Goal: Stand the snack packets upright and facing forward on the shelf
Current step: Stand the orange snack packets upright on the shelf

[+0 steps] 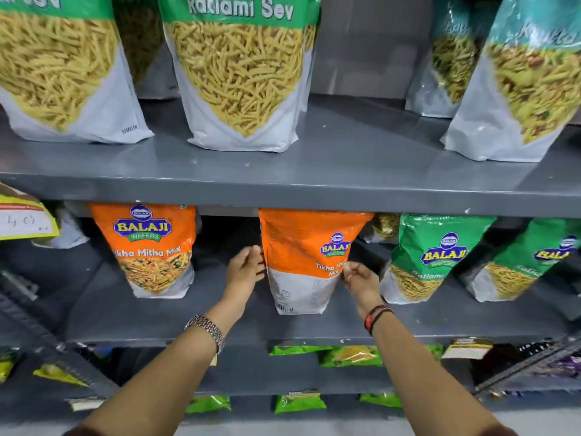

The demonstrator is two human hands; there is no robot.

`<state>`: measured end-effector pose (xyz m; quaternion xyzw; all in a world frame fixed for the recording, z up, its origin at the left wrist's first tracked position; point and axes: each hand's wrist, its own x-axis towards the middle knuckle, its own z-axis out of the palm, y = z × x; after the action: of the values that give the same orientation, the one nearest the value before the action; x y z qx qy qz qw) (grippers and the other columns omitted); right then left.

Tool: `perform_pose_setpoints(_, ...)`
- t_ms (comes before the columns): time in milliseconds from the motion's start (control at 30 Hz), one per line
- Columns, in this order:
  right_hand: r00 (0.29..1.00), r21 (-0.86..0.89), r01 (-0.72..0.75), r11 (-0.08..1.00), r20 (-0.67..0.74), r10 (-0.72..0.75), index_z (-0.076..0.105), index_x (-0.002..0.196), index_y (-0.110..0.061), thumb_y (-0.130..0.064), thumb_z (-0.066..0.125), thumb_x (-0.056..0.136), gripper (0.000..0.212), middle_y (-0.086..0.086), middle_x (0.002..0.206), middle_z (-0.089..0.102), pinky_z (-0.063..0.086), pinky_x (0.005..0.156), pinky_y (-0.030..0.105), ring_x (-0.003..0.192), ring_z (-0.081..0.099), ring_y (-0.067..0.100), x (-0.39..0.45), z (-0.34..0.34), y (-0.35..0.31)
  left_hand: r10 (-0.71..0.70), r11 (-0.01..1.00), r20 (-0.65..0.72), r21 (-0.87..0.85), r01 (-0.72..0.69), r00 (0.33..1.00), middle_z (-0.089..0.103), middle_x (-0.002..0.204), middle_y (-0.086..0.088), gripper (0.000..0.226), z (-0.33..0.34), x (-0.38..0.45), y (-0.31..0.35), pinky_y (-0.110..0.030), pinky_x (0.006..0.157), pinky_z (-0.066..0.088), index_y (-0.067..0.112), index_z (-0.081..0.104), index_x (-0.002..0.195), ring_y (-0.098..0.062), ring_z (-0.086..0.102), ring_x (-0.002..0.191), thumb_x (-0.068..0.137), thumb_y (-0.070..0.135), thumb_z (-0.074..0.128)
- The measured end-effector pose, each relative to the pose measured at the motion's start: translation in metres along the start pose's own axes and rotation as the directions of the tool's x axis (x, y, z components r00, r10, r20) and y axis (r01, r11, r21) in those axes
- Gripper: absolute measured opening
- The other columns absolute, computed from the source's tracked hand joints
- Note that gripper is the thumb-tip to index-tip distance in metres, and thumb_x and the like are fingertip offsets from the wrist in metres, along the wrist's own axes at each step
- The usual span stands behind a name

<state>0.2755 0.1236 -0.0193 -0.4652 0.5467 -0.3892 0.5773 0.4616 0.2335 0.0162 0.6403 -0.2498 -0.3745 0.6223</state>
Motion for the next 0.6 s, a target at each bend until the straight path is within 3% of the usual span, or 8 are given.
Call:
perform_pose_setpoints(67, 0.999, 0.049, -0.025, 0.999, 0.024, 0.024, 0.059, 0.069, -0.018, -0.005, 0.046, 0.093, 0.030, 0.002, 0.075, 0.059, 0.047, 0.065, 0.020, 0.069, 0.053, 0.012, 0.000, -0.003, 0.001, -0.043, 0.998, 0.015, 0.039, 0.043, 0.999, 0.057, 0.119, -0.005, 0.036, -0.003, -0.005, -0.009, -0.035, 0.091, 0.048, 0.010, 0.052, 0.121, -0.021, 0.056, 0.109, 0.096, 0.033, 0.041)
perform_pose_setpoints(133, 0.997, 0.060, -0.045, 0.997, 0.071, 0.041, 0.063, 0.084, -0.013, -0.018, 0.044, 0.096, 0.023, 0.005, 0.091, 0.064, 0.049, 0.086, 0.031, 0.083, 0.060, 0.019, -0.001, -0.007, 0.001, -0.167, 0.984, 0.051, 0.065, 0.164, 0.985, 0.052, 0.114, 0.000, 0.030, -0.001, -0.016, -0.022, -0.035, 0.091, 0.044, 0.015, 0.051, 0.118, -0.018, 0.052, 0.106, 0.095, 0.033, 0.044)
perform_pose_setpoints(200, 0.995, 0.010, -0.046, 0.999, 0.085, 0.045, 0.063, 0.099, -0.007, -0.025, 0.041, 0.097, 0.029, 0.009, 0.102, 0.065, 0.046, 0.096, 0.036, 0.096, 0.061, 0.023, -0.002, -0.012, 0.003, -0.343, 0.937, 0.164, 0.135, 0.323, 0.925, 0.050, 0.111, 0.001, 0.023, 0.006, -0.033, -0.033, -0.034, 0.089, 0.045, 0.021, 0.050, 0.109, -0.020, 0.053, 0.106, 0.095, 0.038, 0.043)
perform_pose_setpoints(300, 0.996, -0.081, -0.012, 0.997, 0.083, 0.018, 0.063, 0.093, -0.009, -0.030, 0.039, 0.097, 0.032, 0.011, 0.098, 0.067, 0.050, 0.087, 0.031, 0.093, 0.063, 0.024, -0.009, -0.017, 0.006, -0.464, 0.886, 0.298, 0.174, 0.431, 0.834, 0.032, 0.152, -0.003, 0.057, 0.024, -0.047, -0.042, -0.041, 0.109, 0.035, 0.019, 0.027, 0.144, -0.027, 0.032, 0.141, 0.095, 0.046, 0.034)
perform_pose_setpoints(400, 0.997, -0.173, 0.012, 0.985, 0.084, 0.003, 0.065, 0.074, -0.014, -0.029, 0.040, 0.097, 0.037, 0.009, 0.079, 0.069, 0.053, 0.065, 0.020, 0.073, 0.066, 0.020, -0.026, -0.018, 0.010, -0.435, 0.896, 0.254, 0.217, 0.387, 0.864, 0.027, 0.156, -0.001, 0.065, 0.040, -0.037, -0.045, -0.042, 0.113, 0.031, 0.021, 0.021, 0.148, -0.024, 0.030, 0.142, 0.093, 0.055, 0.026)
perform_pose_setpoints(500, 0.991, -0.208, 0.035, 0.978, 0.136, -0.007, 0.063, 0.060, -0.016, -0.029, 0.040, 0.097, 0.046, -0.002, 0.060, 0.070, 0.051, 0.060, 0.016, 0.055, 0.066, 0.006, -0.047, -0.014, 0.021, -0.432, 0.897, 0.157, 0.180, 0.404, 0.888, 0.043, 0.147, -0.007, 0.059, 0.056, -0.018, -0.044, -0.034, 0.108, 0.037, 0.014, 0.045, 0.135, -0.024, 0.046, 0.131, 0.094, 0.052, 0.024)
perform_pose_setpoints(600, 0.971, -0.190, 0.043, 0.981, 0.238, 0.003, 0.066, 0.067, -0.014, -0.031, 0.038, 0.097, 0.044, -0.005, 0.060, 0.070, 0.049, 0.052, 0.008, 0.052, 0.065, -0.001, -0.062, -0.006, 0.031, -0.471, 0.882, 0.142, 0.064, 0.467, 0.870, 0.062, 0.127, -0.016, 0.053, 0.071, 0.002, -0.041, -0.030, 0.091, 0.045, 0.014, 0.066, 0.093, -0.026, 0.061, 0.105, 0.095, 0.049, 0.027)
